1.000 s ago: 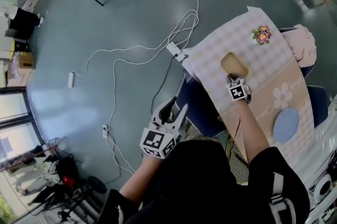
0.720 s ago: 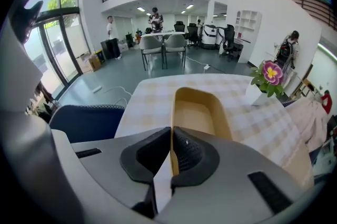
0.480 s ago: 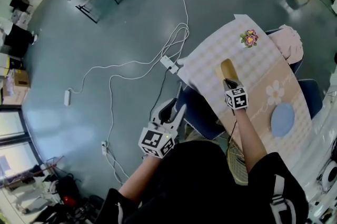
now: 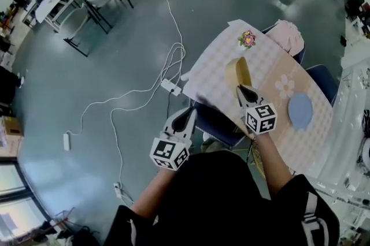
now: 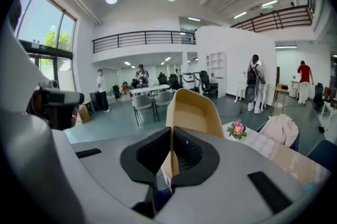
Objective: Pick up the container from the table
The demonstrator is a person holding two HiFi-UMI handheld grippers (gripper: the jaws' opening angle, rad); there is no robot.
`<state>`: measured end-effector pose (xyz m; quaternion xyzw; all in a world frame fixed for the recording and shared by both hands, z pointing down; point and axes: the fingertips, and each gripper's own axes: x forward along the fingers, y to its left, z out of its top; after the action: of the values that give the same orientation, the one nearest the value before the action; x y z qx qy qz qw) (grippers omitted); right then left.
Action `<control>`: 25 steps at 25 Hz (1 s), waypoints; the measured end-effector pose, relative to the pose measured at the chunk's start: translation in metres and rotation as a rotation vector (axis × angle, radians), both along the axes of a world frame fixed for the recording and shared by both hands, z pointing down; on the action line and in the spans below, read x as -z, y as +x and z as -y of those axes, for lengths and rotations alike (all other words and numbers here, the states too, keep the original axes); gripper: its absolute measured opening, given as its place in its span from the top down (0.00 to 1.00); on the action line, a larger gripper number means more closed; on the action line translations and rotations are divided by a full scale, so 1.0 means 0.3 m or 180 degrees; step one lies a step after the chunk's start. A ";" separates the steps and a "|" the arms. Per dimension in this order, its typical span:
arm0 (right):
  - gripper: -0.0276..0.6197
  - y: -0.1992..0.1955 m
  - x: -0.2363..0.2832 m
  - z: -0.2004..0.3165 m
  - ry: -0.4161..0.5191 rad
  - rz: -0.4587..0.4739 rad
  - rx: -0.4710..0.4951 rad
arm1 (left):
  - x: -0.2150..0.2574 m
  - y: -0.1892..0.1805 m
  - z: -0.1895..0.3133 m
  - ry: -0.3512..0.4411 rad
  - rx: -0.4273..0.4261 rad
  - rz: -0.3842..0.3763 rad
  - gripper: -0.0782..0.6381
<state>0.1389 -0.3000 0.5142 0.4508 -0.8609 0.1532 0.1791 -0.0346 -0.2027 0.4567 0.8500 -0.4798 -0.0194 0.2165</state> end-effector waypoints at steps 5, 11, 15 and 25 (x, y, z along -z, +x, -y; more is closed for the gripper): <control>0.94 -0.057 0.208 -0.140 0.0293 0.0245 -0.0269 | 0.065 -0.038 -0.028 0.0204 -0.0044 0.0034 0.87; 0.94 -0.110 0.303 -0.268 0.0448 0.0172 -0.0514 | 0.198 -0.156 -0.009 0.0435 0.0046 0.0029 0.87; 0.94 -0.121 0.345 -0.331 0.0571 0.0116 -0.0635 | 0.247 -0.199 0.018 0.0664 0.0009 0.0147 0.87; 0.94 -0.202 0.392 -0.453 0.0809 0.0092 -0.0865 | 0.235 -0.219 -0.036 0.0752 -0.0240 0.0172 0.87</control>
<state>0.0783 -0.1642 0.3967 0.5798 -0.8070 0.0725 0.0860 -0.1002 -0.1919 0.3862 0.8873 -0.4475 -0.0448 0.1025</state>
